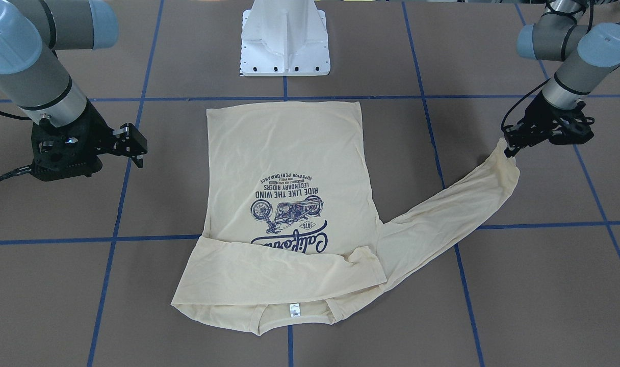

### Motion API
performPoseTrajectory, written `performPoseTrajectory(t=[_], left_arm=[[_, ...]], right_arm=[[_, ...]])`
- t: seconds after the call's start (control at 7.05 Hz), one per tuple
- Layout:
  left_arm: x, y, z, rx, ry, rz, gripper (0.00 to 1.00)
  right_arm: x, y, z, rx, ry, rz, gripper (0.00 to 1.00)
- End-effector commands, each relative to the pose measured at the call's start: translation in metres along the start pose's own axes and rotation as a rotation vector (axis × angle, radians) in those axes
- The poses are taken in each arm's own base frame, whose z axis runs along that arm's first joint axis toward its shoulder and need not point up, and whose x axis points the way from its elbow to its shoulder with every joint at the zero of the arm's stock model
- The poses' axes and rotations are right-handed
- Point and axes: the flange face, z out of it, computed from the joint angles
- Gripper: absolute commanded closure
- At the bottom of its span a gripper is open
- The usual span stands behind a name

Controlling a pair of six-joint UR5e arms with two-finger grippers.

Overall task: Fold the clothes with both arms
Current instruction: 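Grasp the other sleeve cuff with the left gripper and lift it over the shirt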

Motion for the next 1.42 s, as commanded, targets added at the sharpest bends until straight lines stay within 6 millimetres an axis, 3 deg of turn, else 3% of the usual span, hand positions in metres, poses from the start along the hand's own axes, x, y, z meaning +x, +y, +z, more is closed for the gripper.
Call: performPoseTrajectory(t=[0.0, 0.28, 0.43, 0.71, 0.85, 0.99, 1.13, 1.28], left_arm=[[0.066, -0.051, -0.030, 0.009, 0.111, 0.015, 1.00], [0.177, -0.108, -0.050, 0.016, 0.130, -0.046, 1.00], [0.228, -0.127, -0.069, 0.028, 0.160, -0.094, 1.00], [0.327, -0.135, -0.118, -0.029, 0.292, -0.219, 1.00], [0.381, -0.145, -0.129, -0.046, 0.339, -0.278, 1.00], [0.441, -0.159, -0.114, -0.083, 0.343, -0.307, 1.00], [0.472, -0.165, -0.082, -0.111, 0.359, -0.307, 1.00], [0.475, -0.167, -0.051, -0.117, 0.409, -0.327, 1.00]], right_arm=[[0.022, 0.013, -0.001, -0.006, 0.006, 0.011, 0.00], [0.036, 0.028, 0.002, -0.017, 0.014, 0.019, 0.00], [0.043, 0.035, 0.004, -0.024, 0.020, 0.024, 0.00], [0.050, 0.038, 0.008, -0.033, 0.028, 0.033, 0.00], [0.054, 0.041, 0.011, -0.039, 0.032, 0.038, 0.00], [0.056, 0.041, 0.013, -0.042, 0.034, 0.039, 0.00], [0.059, 0.043, 0.015, -0.047, 0.038, 0.044, 0.00], [0.059, 0.043, 0.016, -0.049, 0.040, 0.043, 0.00]])
